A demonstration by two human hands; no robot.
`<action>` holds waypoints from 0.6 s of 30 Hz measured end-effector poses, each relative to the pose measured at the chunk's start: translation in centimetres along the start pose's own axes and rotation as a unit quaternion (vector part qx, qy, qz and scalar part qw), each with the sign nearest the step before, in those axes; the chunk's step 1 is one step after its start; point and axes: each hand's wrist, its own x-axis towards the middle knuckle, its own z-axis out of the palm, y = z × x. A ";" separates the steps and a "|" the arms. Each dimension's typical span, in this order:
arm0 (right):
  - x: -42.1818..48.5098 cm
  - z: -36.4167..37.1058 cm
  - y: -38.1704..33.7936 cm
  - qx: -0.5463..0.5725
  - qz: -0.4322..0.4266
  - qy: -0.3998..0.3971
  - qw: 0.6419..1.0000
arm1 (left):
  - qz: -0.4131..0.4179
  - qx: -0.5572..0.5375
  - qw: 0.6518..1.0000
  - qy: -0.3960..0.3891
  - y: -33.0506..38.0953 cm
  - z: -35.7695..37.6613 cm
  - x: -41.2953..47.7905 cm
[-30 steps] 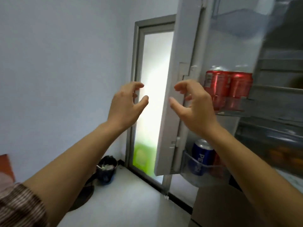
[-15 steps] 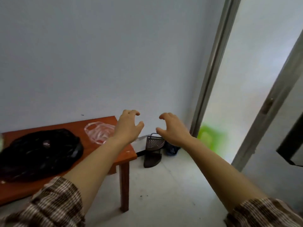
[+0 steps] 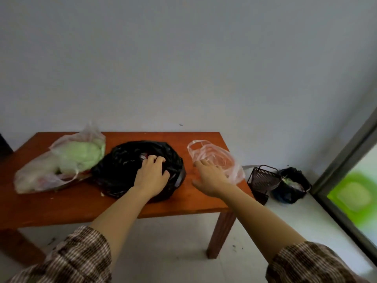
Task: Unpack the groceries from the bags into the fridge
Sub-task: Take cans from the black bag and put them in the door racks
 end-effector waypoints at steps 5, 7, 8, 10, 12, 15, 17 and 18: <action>9.8 3.9 -2.9 0.016 -0.019 -0.044 0.999 | -0.022 0.054 0.998 -0.016 -7.4 0.0 6.2; 13.0 5.1 -3.9 0.007 -0.026 -0.056 0.998 | -0.033 0.096 0.995 -0.002 -10.1 -0.1 8.3; 14.4 5.6 -4.3 0.000 -0.031 -0.061 0.998 | -0.037 0.113 0.993 -0.003 -11.4 0.0 9.2; 16.8 6.5 -5.0 -0.017 -0.044 -0.072 0.996 | -0.036 0.141 0.989 -0.023 -13.8 0.3 10.5; 19.0 7.5 -5.3 -0.036 -0.054 -0.079 0.995 | -0.027 0.162 0.985 -0.046 -15.9 0.9 11.8; 21.9 8.9 -5.7 -0.061 -0.069 -0.086 0.992 | -0.010 0.165 0.982 -0.091 -18.4 2.0 13.9; 23.4 10.0 -5.8 -0.082 -0.086 -0.100 0.988 | 0.008 0.170 0.978 -0.122 -19.5 3.0 15.3; 24.1 10.5 -5.9 -0.101 -0.105 -0.108 0.983 | 0.018 0.175 0.975 -0.133 -20.0 3.5 16.1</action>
